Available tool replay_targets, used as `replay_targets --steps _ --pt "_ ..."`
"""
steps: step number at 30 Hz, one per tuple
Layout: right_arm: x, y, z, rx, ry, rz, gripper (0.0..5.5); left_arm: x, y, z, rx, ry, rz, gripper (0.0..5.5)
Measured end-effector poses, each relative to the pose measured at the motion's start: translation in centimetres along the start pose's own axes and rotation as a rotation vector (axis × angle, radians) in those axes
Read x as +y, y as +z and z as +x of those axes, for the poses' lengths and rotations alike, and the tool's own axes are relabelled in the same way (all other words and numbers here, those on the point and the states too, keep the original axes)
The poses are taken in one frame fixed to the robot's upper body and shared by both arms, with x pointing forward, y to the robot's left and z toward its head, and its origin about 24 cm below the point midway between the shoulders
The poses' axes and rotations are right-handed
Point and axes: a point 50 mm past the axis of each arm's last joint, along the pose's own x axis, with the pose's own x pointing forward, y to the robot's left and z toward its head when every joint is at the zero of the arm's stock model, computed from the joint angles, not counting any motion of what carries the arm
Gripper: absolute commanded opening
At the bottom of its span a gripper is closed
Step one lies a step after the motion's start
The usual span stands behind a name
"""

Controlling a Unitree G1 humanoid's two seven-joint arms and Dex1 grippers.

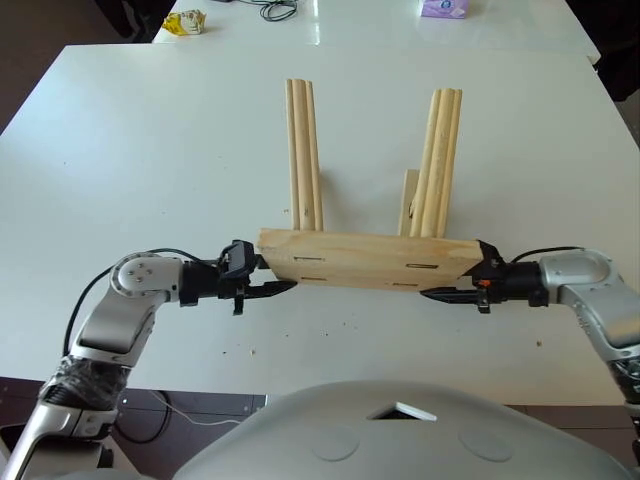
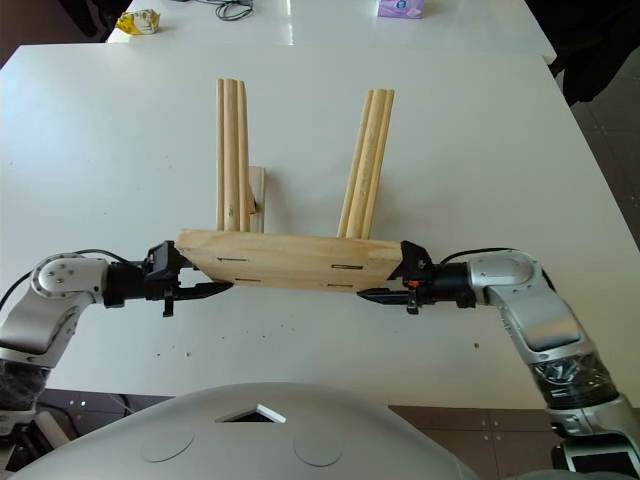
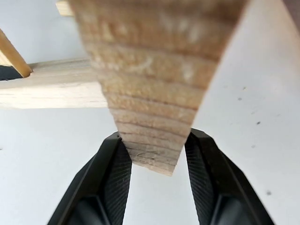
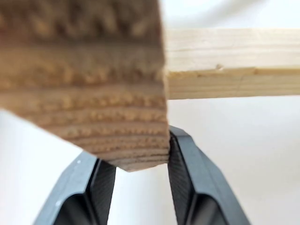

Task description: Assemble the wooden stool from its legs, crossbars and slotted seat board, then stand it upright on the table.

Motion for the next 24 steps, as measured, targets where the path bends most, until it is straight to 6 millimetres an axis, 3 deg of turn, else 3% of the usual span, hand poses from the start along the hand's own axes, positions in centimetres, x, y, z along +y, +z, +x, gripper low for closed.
replay_targets --steps 7,17,20,24 --pt "1.2 2.3 -2.3 -0.083 0.080 0.200 1.45 -1.2 2.6 -1.8 -0.118 -0.021 -0.167 1.64" --pt "1.8 4.8 -4.2 -0.276 0.143 0.360 1.45 -2.0 3.8 -3.0 -0.429 0.014 -0.384 1.64" --pt "1.7 5.7 -3.9 -0.471 0.157 0.425 1.45 -2.0 4.3 -2.9 -0.645 0.094 -0.499 1.65" --pt "1.3 6.7 -1.9 -0.784 0.150 0.515 1.45 -1.7 5.0 -2.0 -0.932 0.217 -0.661 1.65"
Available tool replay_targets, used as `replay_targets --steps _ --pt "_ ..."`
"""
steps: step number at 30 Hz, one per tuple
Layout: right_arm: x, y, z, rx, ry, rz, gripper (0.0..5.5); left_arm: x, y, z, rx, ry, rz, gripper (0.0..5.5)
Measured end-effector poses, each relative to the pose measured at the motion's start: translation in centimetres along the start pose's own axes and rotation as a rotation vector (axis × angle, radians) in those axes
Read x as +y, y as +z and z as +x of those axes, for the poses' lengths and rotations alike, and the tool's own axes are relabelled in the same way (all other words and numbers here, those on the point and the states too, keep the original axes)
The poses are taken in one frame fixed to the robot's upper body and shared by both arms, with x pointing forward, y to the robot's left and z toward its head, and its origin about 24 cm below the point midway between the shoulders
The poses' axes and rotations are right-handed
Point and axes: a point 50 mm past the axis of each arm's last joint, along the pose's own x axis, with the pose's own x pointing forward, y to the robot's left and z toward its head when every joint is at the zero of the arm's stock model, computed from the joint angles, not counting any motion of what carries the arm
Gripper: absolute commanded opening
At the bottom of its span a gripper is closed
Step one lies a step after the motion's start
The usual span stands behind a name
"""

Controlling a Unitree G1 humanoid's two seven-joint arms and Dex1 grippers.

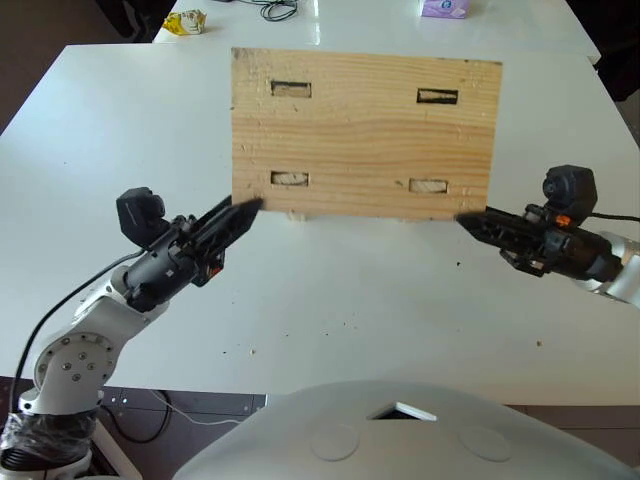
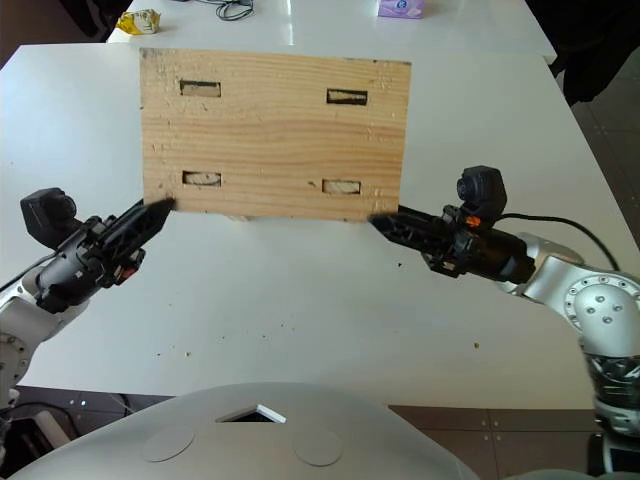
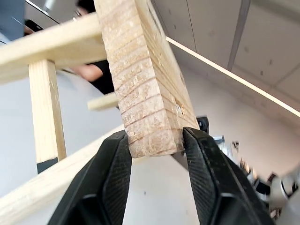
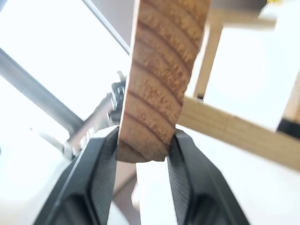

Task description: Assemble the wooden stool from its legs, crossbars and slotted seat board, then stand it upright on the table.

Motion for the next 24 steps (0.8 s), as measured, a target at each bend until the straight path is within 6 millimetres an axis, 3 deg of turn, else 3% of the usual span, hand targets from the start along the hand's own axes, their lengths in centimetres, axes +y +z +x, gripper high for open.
replay_targets --steps 7,13,21,24 --pt "-0.7 0.0 4.4 -0.317 -0.117 0.117 1.45 -0.1 -0.5 1.9 -0.288 0.174 -0.196 1.49" --pt "-0.3 1.5 7.1 -0.513 -0.286 0.265 1.38 -0.7 -0.6 4.5 -0.386 0.293 -0.363 1.39" --pt "3.1 4.9 8.5 -0.719 -0.397 0.557 1.30 -3.0 2.0 9.3 -0.427 0.374 -0.514 1.37" --pt "2.8 4.8 8.1 -0.726 -0.452 0.588 1.30 -2.3 2.2 9.4 -0.436 0.411 -0.505 1.33"
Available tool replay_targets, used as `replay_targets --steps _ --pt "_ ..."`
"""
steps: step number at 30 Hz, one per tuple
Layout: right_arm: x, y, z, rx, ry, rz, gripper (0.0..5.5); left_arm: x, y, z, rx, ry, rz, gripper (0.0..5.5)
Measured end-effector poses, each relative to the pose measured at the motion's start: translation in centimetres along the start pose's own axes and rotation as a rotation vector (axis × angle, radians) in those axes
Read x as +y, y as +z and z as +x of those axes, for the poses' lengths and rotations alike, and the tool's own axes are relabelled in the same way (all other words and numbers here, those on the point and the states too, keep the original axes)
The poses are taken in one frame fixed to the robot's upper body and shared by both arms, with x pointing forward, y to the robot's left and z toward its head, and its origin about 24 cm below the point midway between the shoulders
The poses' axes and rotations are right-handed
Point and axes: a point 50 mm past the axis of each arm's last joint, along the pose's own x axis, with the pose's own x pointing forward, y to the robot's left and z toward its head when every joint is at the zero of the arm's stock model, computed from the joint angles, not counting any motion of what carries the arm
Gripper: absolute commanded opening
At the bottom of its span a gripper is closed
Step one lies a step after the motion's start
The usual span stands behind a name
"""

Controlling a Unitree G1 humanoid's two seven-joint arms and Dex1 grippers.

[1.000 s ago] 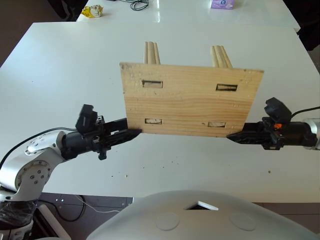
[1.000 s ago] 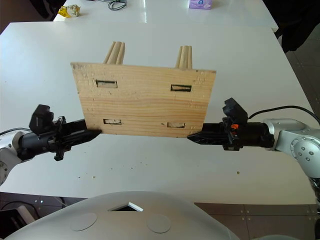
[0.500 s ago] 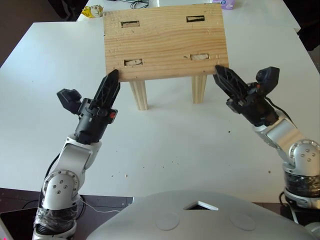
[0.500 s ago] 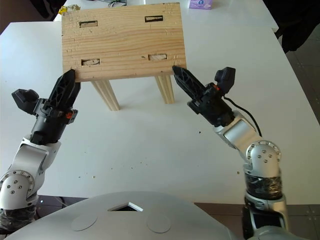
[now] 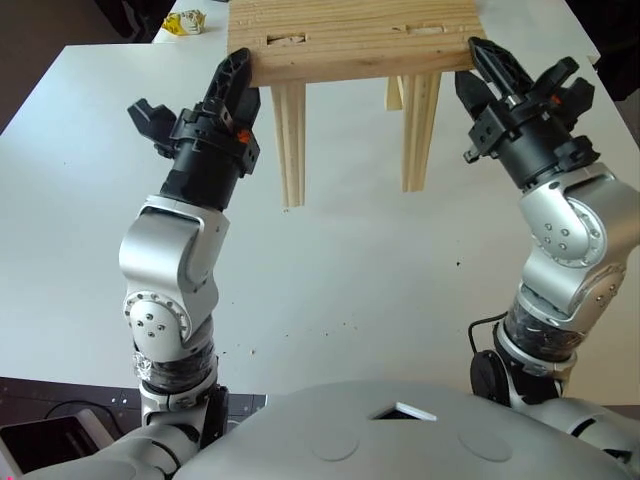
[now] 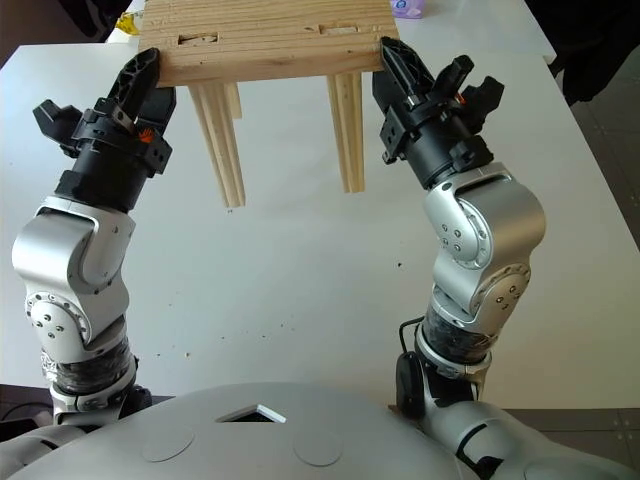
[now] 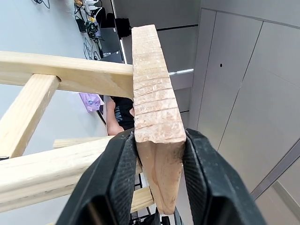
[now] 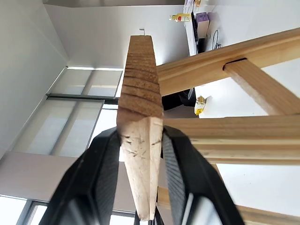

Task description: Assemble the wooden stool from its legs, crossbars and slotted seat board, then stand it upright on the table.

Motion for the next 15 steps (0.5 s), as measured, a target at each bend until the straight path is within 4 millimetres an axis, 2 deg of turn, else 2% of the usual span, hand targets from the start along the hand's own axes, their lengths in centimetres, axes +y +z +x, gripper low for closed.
replay_targets --steps 2,3,8,13,14,15 --pt "-1.8 0.1 0.0 -0.004 -0.113 0.031 1.30 2.4 0.2 0.1 0.017 0.093 0.003 1.33" --pt "-2.2 0.1 0.0 -0.003 -0.127 0.041 1.30 2.8 0.3 0.1 0.019 0.092 0.003 1.33" --pt "-2.3 -0.5 0.1 0.023 -0.130 0.048 1.30 3.7 1.2 -0.4 0.003 0.065 0.030 1.33" --pt "-2.6 -0.5 0.2 0.029 -0.127 0.045 1.30 3.8 1.1 -0.6 -0.018 0.058 0.064 1.34" --pt "-2.6 -0.5 0.2 0.031 -0.122 0.042 1.67 3.8 1.1 -0.6 -0.021 0.055 0.072 1.34" --pt "-2.7 -0.5 0.2 0.031 -0.111 0.022 1.76 3.9 1.0 -0.6 -0.024 0.050 0.078 1.34"
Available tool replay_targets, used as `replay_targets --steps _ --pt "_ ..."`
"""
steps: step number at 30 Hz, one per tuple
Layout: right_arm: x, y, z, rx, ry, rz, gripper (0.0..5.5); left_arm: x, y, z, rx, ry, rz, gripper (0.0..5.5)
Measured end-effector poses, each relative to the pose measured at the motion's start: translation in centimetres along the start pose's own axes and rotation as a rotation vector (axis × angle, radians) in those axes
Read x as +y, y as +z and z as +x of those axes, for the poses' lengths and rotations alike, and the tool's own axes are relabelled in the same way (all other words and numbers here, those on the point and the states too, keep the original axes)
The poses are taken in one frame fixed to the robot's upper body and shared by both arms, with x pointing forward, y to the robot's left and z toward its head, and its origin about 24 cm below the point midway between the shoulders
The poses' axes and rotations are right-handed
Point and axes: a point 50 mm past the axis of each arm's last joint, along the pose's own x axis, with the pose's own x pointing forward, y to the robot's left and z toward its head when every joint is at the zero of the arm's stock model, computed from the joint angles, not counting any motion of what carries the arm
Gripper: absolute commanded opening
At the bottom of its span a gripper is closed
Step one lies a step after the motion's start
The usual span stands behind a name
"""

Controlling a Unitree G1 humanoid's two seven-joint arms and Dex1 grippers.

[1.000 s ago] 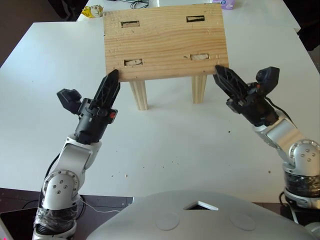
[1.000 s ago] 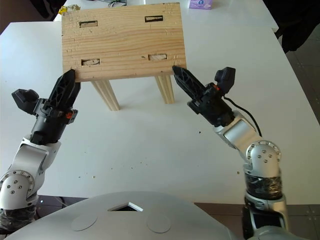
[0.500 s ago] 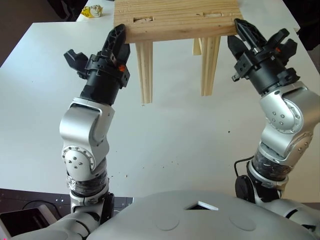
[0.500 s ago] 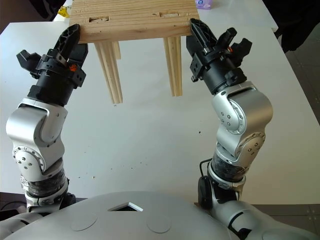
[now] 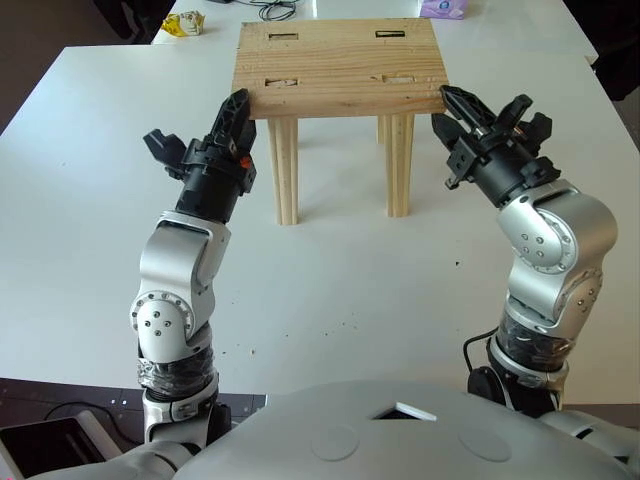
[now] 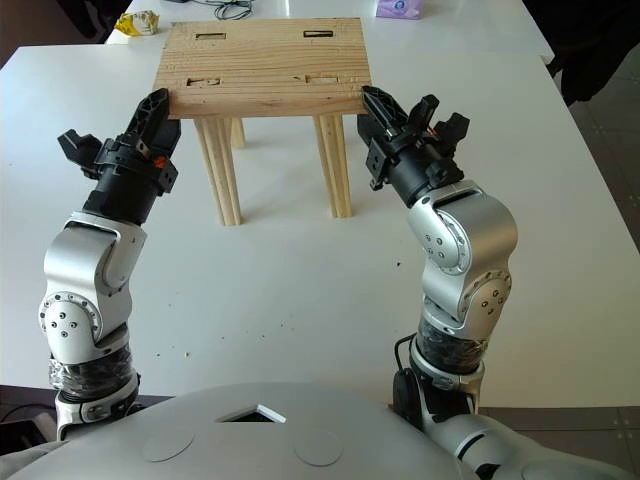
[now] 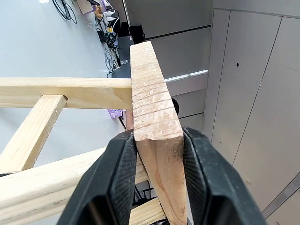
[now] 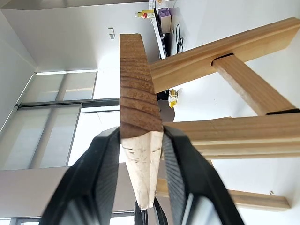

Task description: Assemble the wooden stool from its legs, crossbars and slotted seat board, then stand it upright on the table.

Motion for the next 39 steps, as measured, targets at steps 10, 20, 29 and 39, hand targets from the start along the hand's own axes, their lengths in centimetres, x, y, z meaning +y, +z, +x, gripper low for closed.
replay_targets --steps 10,20,29,39 --pt "-0.4 2.1 -0.3 -0.135 0.049 -0.076 3.16 -1.1 2.7 -0.7 -0.254 0.046 0.034 2.97" --pt "0.6 1.9 -0.3 -0.108 0.134 -0.124 4.59 -2.2 1.9 -0.6 -0.255 0.009 -0.020 4.43" --pt "1.3 1.1 0.2 -0.087 0.242 -0.279 4.70 -4.1 -1.4 -1.0 -0.031 -0.202 0.198 4.59" --pt "3.2 1.1 4.4 -0.240 0.275 -1.020 4.70 -6.7 -4.4 2.0 -0.049 -0.368 0.936 4.59"
